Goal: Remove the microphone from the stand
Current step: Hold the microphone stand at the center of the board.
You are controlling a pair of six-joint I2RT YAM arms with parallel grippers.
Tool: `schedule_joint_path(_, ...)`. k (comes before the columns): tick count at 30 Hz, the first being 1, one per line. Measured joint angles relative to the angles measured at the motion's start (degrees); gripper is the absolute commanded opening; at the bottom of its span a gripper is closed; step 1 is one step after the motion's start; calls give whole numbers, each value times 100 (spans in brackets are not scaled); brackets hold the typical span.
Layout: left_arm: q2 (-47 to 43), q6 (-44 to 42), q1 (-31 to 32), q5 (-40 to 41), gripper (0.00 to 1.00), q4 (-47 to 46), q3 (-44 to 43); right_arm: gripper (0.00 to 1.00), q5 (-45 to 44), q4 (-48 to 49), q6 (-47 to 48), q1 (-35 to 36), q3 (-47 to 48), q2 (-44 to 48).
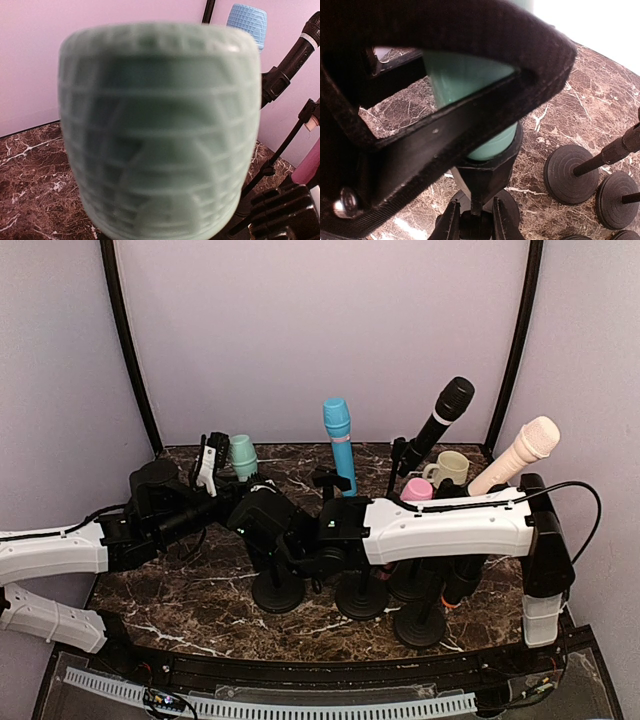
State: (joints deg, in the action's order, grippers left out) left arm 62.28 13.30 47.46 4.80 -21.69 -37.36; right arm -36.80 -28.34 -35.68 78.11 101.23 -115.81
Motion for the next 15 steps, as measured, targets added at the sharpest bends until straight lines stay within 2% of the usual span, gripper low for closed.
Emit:
schedule_joint_path(3, 0, -2, 0, -4, 0, 24, -11, 36, 20, 24, -24, 0, -22, 0)
schedule_joint_path(8, 0, 4, 0, -2, 0, 46, -20, 43, 83, 44, -125, 0, -184, 9)
schedule_joint_path(11, 0, 20, 0, -4, 0, 48, -20, 43, 96, 39, -157, 0, -216, 9)
schedule_joint_path(15, 0, 20, 0, -4, 0, 48, -20, 33, 98, 39, -164, 0, -216, 9)
